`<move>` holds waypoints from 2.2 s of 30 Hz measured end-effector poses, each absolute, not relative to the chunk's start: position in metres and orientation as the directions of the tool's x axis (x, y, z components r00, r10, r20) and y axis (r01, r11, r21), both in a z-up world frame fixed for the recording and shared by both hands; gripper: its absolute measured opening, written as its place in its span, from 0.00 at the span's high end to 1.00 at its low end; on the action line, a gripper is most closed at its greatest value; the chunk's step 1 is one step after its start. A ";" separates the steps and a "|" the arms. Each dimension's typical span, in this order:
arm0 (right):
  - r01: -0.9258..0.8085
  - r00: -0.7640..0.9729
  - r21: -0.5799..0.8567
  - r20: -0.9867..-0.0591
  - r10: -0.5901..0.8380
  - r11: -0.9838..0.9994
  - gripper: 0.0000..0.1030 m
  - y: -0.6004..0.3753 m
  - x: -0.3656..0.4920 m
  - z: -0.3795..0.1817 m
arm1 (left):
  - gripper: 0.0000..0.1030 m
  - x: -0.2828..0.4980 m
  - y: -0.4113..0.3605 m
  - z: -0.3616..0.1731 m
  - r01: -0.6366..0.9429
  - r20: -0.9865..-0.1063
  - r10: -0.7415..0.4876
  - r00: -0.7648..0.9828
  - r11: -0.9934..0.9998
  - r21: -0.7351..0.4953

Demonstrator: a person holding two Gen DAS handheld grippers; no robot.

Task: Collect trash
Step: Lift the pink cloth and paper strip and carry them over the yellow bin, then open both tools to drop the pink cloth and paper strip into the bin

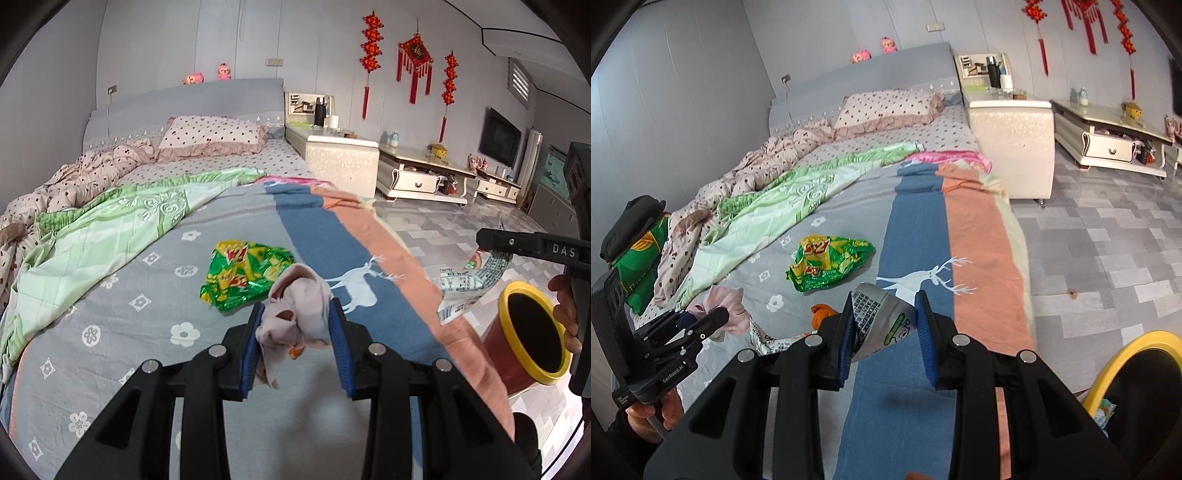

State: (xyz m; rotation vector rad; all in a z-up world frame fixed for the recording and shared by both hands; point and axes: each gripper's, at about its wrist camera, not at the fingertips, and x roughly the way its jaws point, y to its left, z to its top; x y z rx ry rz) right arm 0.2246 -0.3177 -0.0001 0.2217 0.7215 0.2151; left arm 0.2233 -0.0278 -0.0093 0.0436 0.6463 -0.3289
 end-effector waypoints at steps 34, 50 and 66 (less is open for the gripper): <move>0.256 0.866 0.285 -0.493 -0.088 0.924 0.71 -0.570 0.058 0.084 | 0.68 0.155 -0.248 0.064 0.658 -0.490 -0.611 0.622 0.747 -0.096; 0.431 0.795 0.258 -0.561 -0.230 0.865 0.71 -0.648 0.031 0.035 | 0.68 0.146 -0.345 0.017 0.744 -0.560 -0.662 0.497 0.658 -0.118; 0.513 0.704 0.192 -0.652 -0.282 0.836 0.70 -0.667 0.054 -0.030 | 0.68 0.147 -0.407 -0.046 0.774 -0.658 -0.647 0.386 0.615 -0.151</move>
